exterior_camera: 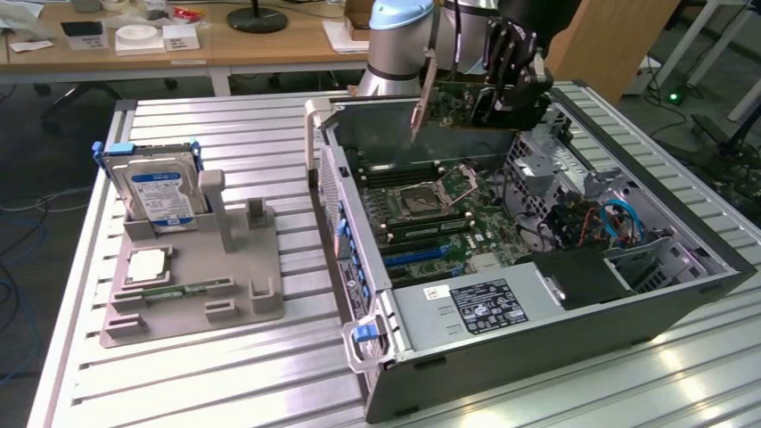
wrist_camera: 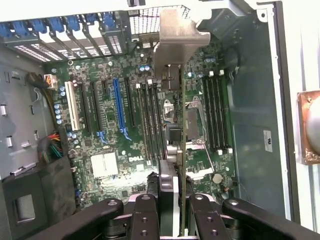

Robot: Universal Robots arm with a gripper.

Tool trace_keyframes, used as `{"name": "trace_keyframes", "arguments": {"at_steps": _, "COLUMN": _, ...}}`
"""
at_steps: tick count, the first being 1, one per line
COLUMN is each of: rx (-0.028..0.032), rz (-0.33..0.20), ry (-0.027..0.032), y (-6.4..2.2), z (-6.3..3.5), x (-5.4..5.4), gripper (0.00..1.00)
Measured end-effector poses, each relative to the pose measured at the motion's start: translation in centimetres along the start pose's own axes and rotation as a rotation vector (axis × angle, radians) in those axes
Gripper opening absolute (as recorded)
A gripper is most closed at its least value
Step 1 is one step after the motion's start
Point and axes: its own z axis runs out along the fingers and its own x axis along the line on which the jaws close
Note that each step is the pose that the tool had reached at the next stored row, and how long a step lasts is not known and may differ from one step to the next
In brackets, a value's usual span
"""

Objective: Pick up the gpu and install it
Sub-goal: 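Insert the gpu into the slot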

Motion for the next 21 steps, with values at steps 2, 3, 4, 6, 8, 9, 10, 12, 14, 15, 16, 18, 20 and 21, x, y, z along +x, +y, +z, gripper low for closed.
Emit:
{"name": "trace_keyframes", "arguments": {"at_steps": 2, "rx": 0.0003, "rz": 0.0, "ry": 0.0001, "y": -0.01, "z": 0.01, "x": 0.03, "gripper": 0.28}}
{"name": "trace_keyframes", "arguments": {"at_steps": 3, "rx": 0.0033, "rz": -0.001, "ry": -0.0003, "y": -0.01, "z": 0.02, "x": 0.04, "gripper": 0.28}}
{"name": "trace_keyframes", "arguments": {"at_steps": 4, "rx": 0.0115, "rz": -0.003, "ry": -0.0014, "y": -0.01, "z": 0.02, "x": 0.04, "gripper": 0.28}}
{"name": "trace_keyframes", "arguments": {"at_steps": 6, "rx": 0.0325, "rz": -0.008, "ry": -0.0049, "y": 0.03, "z": 0.07, "x": 0.05, "gripper": 0.28}}
{"name": "trace_keyframes", "arguments": {"at_steps": 8, "rx": 0.0346, "rz": -0.015, "ry": -0.0055, "y": 0.02, "z": 0.17, "x": 0.06, "gripper": 0.28}}
{"name": "trace_keyframes", "arguments": {"at_steps": 9, "rx": 0.0341, "rz": -0.022, "ry": -0.0056, "y": 0.02, "z": 0.24, "x": 0.08, "gripper": 0.28}}
{"name": "trace_keyframes", "arguments": {"at_steps": 10, "rx": 0.0333, "rz": -0.03, "ry": -0.0055, "y": 0.02, "z": 0.33, "x": 0.11, "gripper": 0.28}}
{"name": "trace_keyframes", "arguments": {"at_steps": 12, "rx": 0.0319, "rz": -0.045, "ry": -0.0055, "y": 0.0, "z": 0.5, "x": 0.19, "gripper": 0.28}}
{"name": "trace_keyframes", "arguments": {"at_steps": 14, "rx": 0.0309, "rz": -0.049, "ry": -0.0052, "y": -0.02, "z": 0.59, "x": 0.38, "gripper": 0.28}}
{"name": "trace_keyframes", "arguments": {"at_steps": 15, "rx": 0.0306, "rz": -0.049, "ry": -0.0053, "y": -0.04, "z": 0.62, "x": 0.49, "gripper": 0.28}}
{"name": "trace_keyframes", "arguments": {"at_steps": 16, "rx": 0.0304, "rz": -0.049, "ry": -0.0055, "y": -0.05, "z": 0.65, "x": 0.56, "gripper": 0.28}}
{"name": "trace_keyframes", "arguments": {"at_steps": 18, "rx": 0.0303, "rz": -0.048, "ry": -0.0052, "y": 0.04, "z": 0.7, "x": 0.6, "gripper": 0.28}}
{"name": "trace_keyframes", "arguments": {"at_steps": 20, "rx": 0.0303, "rz": -0.049, "ry": -0.0052, "y": 0.17, "z": 0.75, "x": 0.65, "gripper": 0.28}}
{"name": "trace_keyframes", "arguments": {"at_steps": 21, "rx": 0.0302, "rz": -0.049, "ry": -0.0053, "y": 0.26, "z": 0.78, "x": 0.69, "gripper": 0.28}}
